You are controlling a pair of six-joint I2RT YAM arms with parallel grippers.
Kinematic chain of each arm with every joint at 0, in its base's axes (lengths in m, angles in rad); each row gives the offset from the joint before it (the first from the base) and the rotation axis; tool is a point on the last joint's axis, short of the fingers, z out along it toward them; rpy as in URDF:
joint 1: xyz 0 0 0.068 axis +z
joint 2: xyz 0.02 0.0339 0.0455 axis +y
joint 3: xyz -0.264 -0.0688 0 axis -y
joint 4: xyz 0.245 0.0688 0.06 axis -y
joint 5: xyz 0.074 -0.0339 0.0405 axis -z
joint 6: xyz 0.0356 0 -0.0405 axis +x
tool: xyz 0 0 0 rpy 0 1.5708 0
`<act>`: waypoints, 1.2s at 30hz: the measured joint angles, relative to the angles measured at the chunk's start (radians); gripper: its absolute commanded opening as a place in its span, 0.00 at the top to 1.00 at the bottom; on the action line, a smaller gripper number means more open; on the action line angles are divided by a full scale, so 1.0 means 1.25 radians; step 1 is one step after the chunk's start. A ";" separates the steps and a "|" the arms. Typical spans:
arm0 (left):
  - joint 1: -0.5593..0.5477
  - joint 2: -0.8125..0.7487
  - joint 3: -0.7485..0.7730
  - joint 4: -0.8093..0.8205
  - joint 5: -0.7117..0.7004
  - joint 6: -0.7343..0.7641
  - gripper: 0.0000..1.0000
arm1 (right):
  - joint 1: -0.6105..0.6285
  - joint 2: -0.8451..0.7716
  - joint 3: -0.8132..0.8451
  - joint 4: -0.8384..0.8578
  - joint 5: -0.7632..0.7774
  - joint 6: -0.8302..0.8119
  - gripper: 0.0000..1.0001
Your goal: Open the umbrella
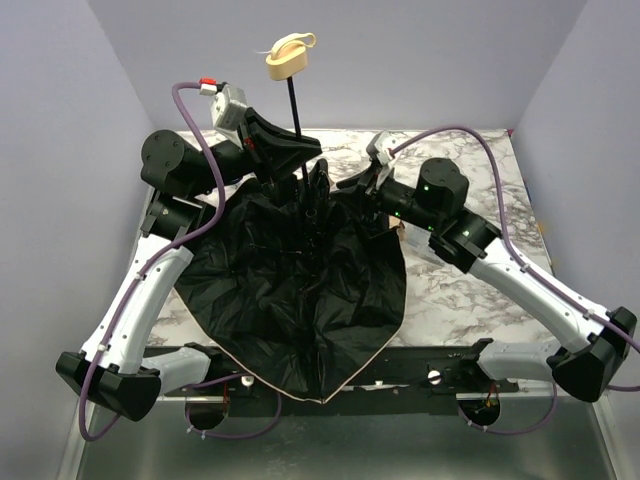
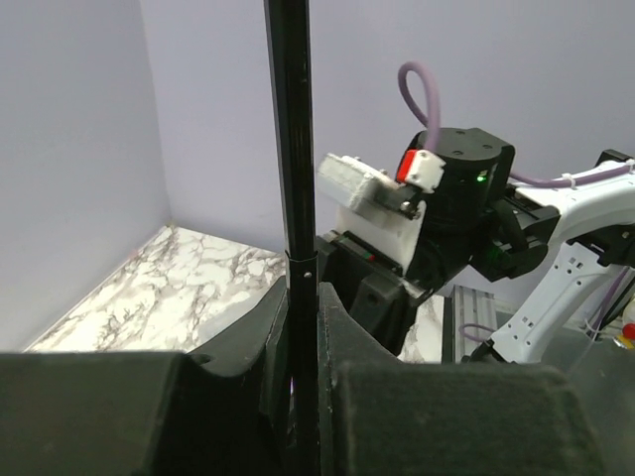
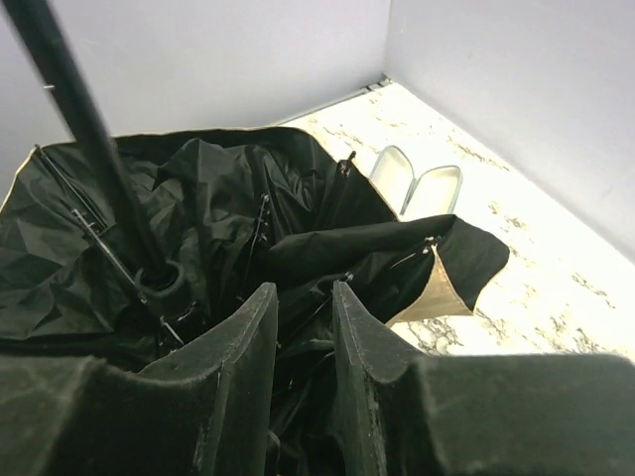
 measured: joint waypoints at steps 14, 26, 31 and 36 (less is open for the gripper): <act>0.037 -0.029 0.000 -0.018 0.010 -0.005 1.00 | 0.002 0.044 -0.060 -0.102 0.104 -0.179 0.61; 0.079 -0.052 0.000 -0.032 0.045 -0.020 1.00 | 0.006 0.027 -0.052 -0.169 0.153 -0.229 0.50; 0.081 -0.052 0.000 -0.011 0.078 -0.035 1.00 | 0.005 0.027 0.061 -0.166 0.061 -0.143 0.52; 0.081 -0.052 0.000 0.020 0.120 -0.066 1.00 | 0.004 0.040 0.159 -0.110 -0.044 -0.046 0.64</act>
